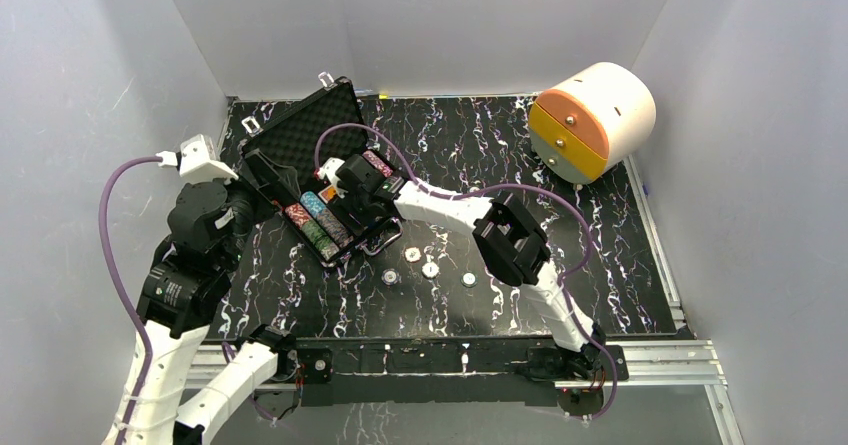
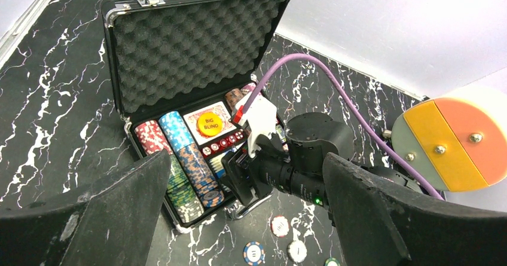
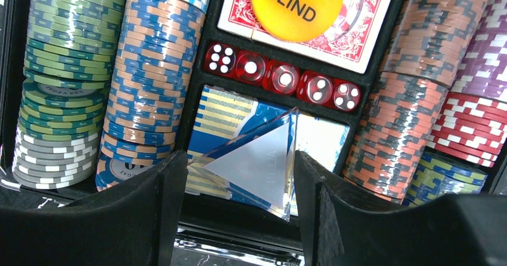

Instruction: Pack up texas hold em set

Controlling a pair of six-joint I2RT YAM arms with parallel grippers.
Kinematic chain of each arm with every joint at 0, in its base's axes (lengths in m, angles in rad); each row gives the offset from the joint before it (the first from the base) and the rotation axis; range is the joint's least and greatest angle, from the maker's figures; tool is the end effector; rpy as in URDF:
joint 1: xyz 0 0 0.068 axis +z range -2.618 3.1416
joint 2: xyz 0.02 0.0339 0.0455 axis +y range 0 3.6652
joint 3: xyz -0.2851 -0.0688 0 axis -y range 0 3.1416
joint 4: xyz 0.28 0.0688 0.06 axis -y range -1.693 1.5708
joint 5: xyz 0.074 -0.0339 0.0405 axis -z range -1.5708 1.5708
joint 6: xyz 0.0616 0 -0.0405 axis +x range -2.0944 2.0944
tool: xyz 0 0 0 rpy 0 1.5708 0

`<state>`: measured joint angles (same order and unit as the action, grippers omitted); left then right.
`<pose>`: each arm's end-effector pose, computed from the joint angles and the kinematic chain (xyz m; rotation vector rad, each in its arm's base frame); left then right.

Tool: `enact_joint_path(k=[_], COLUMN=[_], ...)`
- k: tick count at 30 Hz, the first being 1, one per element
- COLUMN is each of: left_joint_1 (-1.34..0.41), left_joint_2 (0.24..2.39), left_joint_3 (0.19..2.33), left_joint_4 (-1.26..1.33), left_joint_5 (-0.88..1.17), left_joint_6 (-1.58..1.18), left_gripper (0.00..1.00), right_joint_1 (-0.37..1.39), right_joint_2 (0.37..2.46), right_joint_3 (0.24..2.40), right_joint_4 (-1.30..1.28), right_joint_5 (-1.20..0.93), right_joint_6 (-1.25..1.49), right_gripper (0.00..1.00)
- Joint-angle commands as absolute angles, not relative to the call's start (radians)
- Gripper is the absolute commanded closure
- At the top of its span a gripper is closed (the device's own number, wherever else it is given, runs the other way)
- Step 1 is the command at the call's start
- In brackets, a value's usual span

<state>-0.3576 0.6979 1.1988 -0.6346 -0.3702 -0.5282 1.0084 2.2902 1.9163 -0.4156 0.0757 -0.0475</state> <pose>0.1470 -0.0311 0.4663 -0.4185 1.6553 -0.3464 0.3163 0.4931 0.1854 -1.1714 2.0827 0.3745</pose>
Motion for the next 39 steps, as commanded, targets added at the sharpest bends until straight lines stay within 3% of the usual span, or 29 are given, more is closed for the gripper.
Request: enact_joint_path(k=[1,8,14,21,29,39], left_joint_1=[-0.359,-0.36,-0.359,-0.359,-0.359,-0.36], left_joint_2=[0.701,0.705,0.711,0.713,0.717,0.73], left_joint_3=[1.192,1.188,1.195,1.178,1.139,1.12], left_joint_4=[-0.629,-0.629,-0.628,-0.628,-0.605,-0.594], left_joint_5=[-0.373,-0.369,-0.358,-0.33,-0.287,-0.268], left_joint_6=[-0.528,-0.535,-0.531,-0.547,-0.573,-0.592], left_gripper=[0.02,0.02,0.02,0.02,0.02,0.02], right_joint_1=[1.009,1.009,1.0,0.904,0.659,0.548], right_joint_2=[2.269,2.19,2.092,1.889,1.689,1.687], right_joint_3=[1.914,1.902,1.878,1.673,1.292,1.146], right_joint_4=[-0.366,-0.371,-0.368,-0.361,-0.463,-0.451], right_joint_5=[0.083,0.107,0.185,0.333,0.375,0.36], right_joint_6=[-0.085,-0.017,0.09,0.278,0.493,0.495], right_gripper=[0.33,0.18,0.16,0.17,0.17,0.08])
